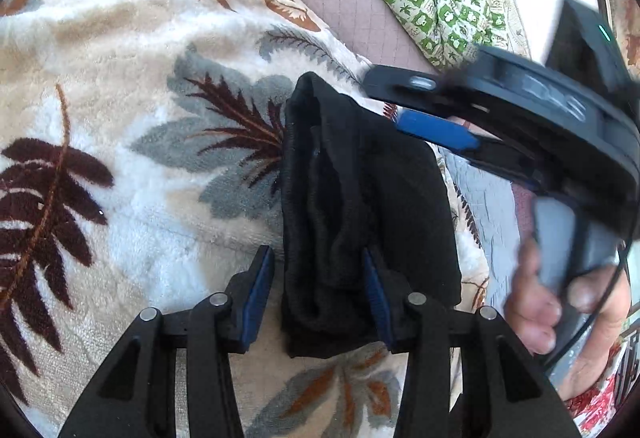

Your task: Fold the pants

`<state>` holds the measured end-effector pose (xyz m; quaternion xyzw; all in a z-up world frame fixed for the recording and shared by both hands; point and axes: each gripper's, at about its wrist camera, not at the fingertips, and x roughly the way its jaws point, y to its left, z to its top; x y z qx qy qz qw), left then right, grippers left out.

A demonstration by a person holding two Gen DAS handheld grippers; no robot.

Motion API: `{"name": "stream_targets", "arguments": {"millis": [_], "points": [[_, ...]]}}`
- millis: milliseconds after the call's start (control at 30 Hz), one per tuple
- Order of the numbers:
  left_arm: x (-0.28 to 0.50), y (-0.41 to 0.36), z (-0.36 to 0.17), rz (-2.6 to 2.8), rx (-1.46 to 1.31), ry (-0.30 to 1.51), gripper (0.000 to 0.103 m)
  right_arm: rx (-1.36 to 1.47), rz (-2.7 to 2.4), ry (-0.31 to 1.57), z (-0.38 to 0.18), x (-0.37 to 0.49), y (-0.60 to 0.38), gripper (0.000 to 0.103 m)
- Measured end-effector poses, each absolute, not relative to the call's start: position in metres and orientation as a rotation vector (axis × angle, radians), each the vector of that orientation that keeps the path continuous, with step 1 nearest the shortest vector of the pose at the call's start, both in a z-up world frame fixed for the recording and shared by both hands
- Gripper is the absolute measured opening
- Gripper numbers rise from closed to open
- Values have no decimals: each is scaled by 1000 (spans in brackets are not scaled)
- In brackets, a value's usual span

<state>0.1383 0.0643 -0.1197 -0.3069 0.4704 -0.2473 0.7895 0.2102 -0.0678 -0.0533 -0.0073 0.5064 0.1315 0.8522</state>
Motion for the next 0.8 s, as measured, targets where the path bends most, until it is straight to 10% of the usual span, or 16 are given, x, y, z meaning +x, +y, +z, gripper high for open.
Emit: {"name": "stream_targets", "arguments": {"millis": [800], "points": [[136, 79, -119, -523, -684, 1012, 47, 318, 70, 1019, -108, 101, -213, 76]]}}
